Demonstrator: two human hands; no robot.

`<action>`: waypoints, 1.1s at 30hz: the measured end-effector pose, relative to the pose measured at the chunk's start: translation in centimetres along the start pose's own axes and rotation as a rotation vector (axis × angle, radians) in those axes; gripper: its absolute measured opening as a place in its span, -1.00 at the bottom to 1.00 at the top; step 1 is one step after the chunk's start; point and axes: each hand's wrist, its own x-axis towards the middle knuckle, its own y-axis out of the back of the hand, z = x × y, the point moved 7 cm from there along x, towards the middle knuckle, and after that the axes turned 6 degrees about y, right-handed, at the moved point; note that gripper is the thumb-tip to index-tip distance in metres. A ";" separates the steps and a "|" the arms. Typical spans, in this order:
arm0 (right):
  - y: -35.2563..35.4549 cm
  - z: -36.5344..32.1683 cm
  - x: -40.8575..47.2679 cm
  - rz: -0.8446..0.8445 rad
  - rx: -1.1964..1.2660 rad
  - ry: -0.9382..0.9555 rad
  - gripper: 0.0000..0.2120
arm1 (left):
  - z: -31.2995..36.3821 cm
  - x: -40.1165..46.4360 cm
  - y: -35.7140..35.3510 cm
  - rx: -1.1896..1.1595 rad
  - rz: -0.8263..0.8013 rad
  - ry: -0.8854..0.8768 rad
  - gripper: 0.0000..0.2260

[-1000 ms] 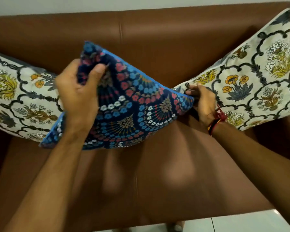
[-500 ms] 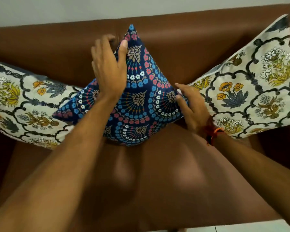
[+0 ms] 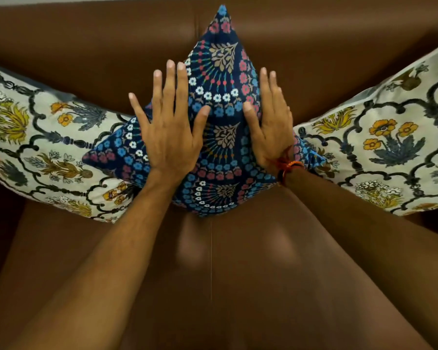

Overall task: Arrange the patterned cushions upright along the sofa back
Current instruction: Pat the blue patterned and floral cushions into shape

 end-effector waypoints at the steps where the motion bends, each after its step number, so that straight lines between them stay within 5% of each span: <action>1: 0.2 0.9 0.0 -0.008 -0.006 -0.018 -0.34 | -0.4 0.2 -0.1 -0.012 -0.012 0.019 -0.37; 6: 4.6 5.5 -0.5 -0.036 -0.206 0.077 -0.41 | 0.2 1.4 1.9 -0.165 0.080 0.236 -0.43; 10: 11.5 9.1 -1.1 0.037 -0.462 0.200 -0.41 | 11.5 0.8 3.2 -0.282 0.126 -0.066 -0.48; 17: 21.5 16.1 -3.0 0.139 -0.737 0.325 -0.45 | 33.5 -4.0 -1.5 -0.395 -0.168 -0.448 -0.46; 23: 26.3 23.2 -3.5 0.206 -0.742 0.156 -0.39 | 40.3 -3.3 -6.3 -0.364 -0.201 -0.449 -0.38; 33: 30.1 30.4 -7.4 0.242 -0.414 -0.401 -0.42 | 35.6 -0.4 -7.6 -0.331 -0.213 -0.242 -0.34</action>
